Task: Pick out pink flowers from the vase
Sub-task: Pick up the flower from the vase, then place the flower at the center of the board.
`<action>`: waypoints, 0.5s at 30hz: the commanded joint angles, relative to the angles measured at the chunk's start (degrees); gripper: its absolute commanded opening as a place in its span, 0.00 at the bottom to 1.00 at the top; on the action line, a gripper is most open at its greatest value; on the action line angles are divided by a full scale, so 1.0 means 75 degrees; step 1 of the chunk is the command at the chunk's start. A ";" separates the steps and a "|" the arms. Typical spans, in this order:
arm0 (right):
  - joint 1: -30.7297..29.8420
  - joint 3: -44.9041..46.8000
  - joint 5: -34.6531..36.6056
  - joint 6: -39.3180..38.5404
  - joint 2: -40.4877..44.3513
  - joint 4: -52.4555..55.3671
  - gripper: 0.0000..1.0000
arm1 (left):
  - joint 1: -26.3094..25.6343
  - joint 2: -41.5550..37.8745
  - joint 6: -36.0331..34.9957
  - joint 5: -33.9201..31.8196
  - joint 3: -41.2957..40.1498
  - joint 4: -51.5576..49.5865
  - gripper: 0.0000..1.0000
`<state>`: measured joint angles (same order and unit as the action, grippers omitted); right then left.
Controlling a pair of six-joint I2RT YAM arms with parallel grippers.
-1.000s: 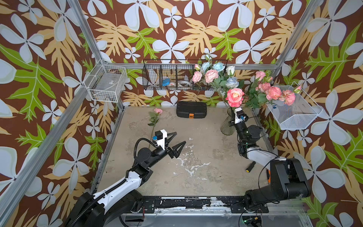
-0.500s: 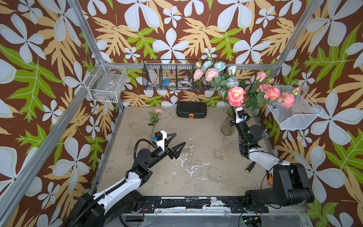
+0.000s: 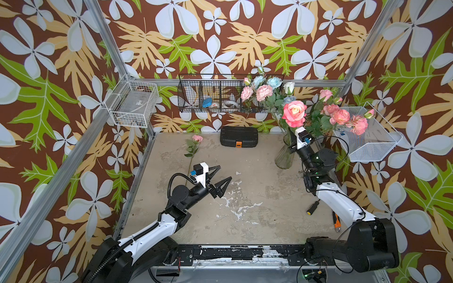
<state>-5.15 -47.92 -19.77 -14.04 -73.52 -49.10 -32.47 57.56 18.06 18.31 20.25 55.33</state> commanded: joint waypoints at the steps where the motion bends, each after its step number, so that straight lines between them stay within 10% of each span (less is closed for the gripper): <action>1: -0.0014 -0.0429 -0.0427 0.0169 0.0221 0.0976 0.00 | -0.0001 0.0011 0.0099 0.0095 0.0087 0.0316 0.88; 15: -0.0010 -0.3870 -0.1688 0.1043 0.0488 0.5094 0.00 | -0.0006 -0.0334 0.0018 0.0407 0.0626 0.0089 0.88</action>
<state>-5.15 -73.87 -28.40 -9.17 -69.58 -18.31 -32.47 55.40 18.17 20.01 24.25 54.92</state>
